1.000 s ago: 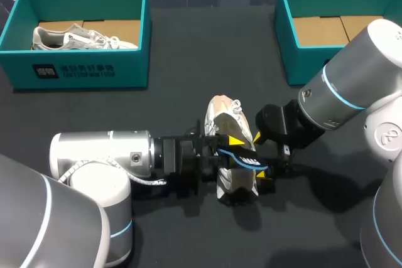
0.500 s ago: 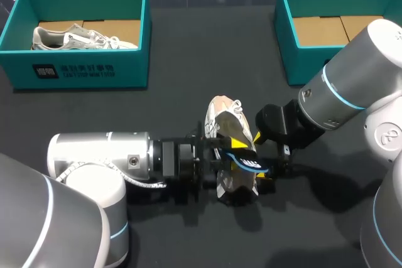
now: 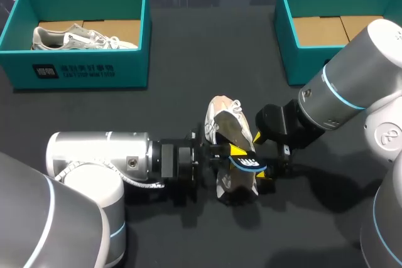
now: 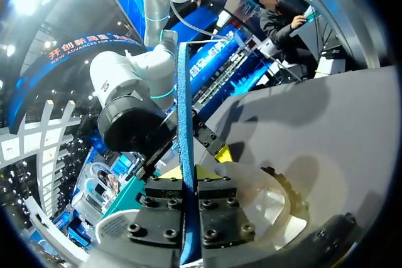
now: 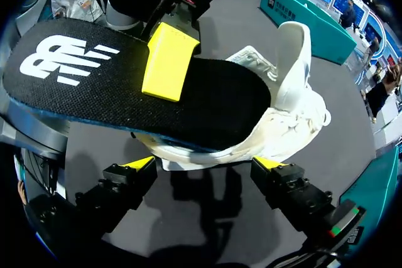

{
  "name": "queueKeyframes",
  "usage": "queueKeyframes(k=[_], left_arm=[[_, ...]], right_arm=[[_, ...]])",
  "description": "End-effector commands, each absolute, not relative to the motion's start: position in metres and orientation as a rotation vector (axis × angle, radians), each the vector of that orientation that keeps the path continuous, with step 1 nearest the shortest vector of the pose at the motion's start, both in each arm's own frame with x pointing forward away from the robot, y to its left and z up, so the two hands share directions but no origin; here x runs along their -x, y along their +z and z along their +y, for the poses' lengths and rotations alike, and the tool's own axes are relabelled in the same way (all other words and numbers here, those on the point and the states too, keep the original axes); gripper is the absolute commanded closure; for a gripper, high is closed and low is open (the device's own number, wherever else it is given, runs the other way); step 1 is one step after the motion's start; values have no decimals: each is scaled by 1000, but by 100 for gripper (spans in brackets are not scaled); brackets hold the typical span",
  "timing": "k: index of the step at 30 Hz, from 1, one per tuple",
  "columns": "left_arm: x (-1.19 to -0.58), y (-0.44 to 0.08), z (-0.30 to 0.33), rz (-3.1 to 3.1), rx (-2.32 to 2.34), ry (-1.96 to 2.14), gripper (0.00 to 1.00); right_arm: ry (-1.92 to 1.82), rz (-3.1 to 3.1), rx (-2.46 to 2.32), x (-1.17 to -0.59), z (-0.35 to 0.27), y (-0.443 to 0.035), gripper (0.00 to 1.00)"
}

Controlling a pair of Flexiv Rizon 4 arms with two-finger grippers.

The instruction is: Take the shoe out of the shoebox, open the shoe tongue, remove and reinsert the insole, then place the shoe into the shoebox

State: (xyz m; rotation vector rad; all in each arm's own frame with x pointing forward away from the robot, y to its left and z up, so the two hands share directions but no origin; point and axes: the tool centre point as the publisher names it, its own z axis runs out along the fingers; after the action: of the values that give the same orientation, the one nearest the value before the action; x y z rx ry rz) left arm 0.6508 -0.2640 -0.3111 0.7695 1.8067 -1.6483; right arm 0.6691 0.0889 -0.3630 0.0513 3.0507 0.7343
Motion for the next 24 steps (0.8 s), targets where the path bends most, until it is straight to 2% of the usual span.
queueKeyframes(k=[1,24], left_arm=[[-658,-317,-267,1815,-759,-1634,100],[-695,-350,-262,1863,-690,-1459,100]], right_arm=[[731,3049,-52,-668,89,-363,0],[731,3049,-52,-668,89,-363,0]])
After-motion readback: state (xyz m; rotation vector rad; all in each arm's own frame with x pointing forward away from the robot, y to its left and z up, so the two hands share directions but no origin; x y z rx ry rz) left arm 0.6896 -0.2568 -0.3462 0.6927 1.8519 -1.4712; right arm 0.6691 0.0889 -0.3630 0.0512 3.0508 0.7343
